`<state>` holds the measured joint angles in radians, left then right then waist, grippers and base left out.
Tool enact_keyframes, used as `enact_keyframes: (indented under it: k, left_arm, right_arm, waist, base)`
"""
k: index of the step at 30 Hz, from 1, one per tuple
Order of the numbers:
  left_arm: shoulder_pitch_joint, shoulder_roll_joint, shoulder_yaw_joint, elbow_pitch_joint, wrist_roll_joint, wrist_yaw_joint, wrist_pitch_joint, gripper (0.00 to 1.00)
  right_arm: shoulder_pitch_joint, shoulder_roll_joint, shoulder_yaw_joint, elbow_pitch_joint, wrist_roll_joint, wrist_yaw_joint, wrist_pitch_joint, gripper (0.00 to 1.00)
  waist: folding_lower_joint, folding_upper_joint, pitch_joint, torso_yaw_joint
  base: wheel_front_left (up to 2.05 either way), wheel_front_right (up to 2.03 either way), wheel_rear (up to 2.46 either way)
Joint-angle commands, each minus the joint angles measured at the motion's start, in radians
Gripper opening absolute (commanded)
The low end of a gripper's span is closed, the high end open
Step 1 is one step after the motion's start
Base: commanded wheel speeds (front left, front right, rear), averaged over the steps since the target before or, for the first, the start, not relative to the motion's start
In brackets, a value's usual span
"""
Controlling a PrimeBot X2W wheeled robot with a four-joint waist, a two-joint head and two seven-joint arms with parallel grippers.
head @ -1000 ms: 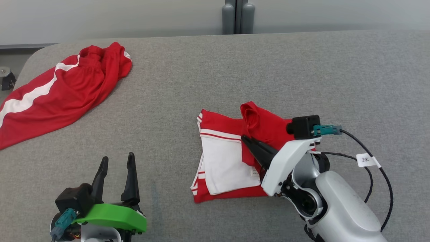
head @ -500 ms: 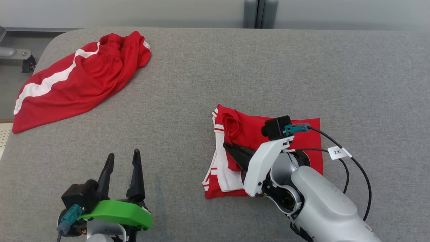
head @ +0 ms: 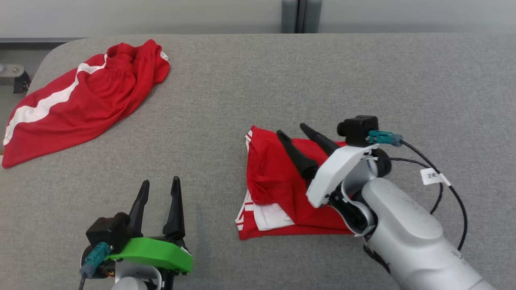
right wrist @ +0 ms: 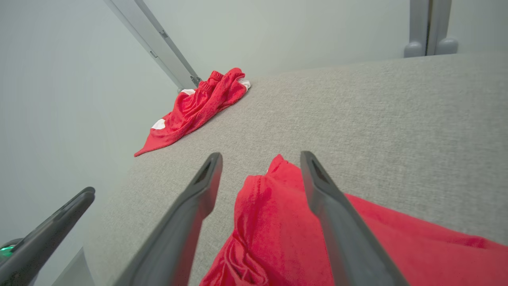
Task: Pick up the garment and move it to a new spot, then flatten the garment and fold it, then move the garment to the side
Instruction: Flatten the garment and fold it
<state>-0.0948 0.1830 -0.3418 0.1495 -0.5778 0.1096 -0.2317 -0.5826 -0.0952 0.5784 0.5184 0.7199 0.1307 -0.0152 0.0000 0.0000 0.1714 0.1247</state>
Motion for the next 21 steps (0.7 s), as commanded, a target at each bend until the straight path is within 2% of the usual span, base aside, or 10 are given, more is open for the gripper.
enact_keyframes:
  k: [1,7,12,13,15,16,21]
  left_arm:
    - [-0.017,0.000,-0.003,0.002,0.010,-0.003,-0.006,1.00]
    - [-0.018,-0.001,-0.012,0.009,0.011,-0.004,-0.008,1.00]
    - [-0.021,0.000,-0.016,0.006,0.008,-0.002,-0.006,1.00]
    - [-0.022,0.001,-0.017,0.005,0.008,-0.003,-0.005,1.00]
    - [-0.021,0.002,-0.016,0.005,0.005,-0.002,-0.005,1.00]
    - [-0.022,0.003,-0.015,0.004,0.003,-0.001,-0.006,1.00]
    - [-0.027,0.006,-0.015,0.008,-0.002,-0.002,-0.007,1.00]
  right_arm:
    - [-0.001,-0.021,-0.020,0.002,-0.041,0.000,-0.032,1.00]
    - [0.045,-0.067,-0.081,-0.031,-0.180,0.000,-0.090,1.00]
    - [0.117,-0.072,-0.062,-0.079,-0.238,0.000,-0.071,1.00]
    - [0.133,-0.075,-0.053,-0.087,-0.243,0.000,-0.061,0.58]
    - [0.158,-0.079,-0.024,-0.093,-0.238,0.000,-0.037,0.27]
    - [0.166,-0.080,-0.014,-0.093,-0.233,0.000,-0.028,0.00]
    - [0.168,-0.081,0.033,-0.049,-0.242,0.000,-0.011,0.00]
  waist:
    - [0.0000,0.0000,0.000,-0.012]
    - [0.0000,0.0000,0.000,-0.035]
    - [0.0000,0.0000,0.003,-0.038]
    - [0.0000,0.0000,0.006,-0.037]
    - [0.0000,0.0000,0.010,-0.033]
    - [0.0000,0.0000,0.012,-0.031]
    - [0.0000,0.0000,0.015,-0.013]
  base:
    - [0.00,0.00,0.00]
    - [0.00,0.00,0.00]
    - [0.00,0.00,0.00]
    - [0.00,0.00,0.00]
    - [0.00,0.00,0.00]
    - [0.00,0.00,0.00]
    - [0.00,0.00,0.00]
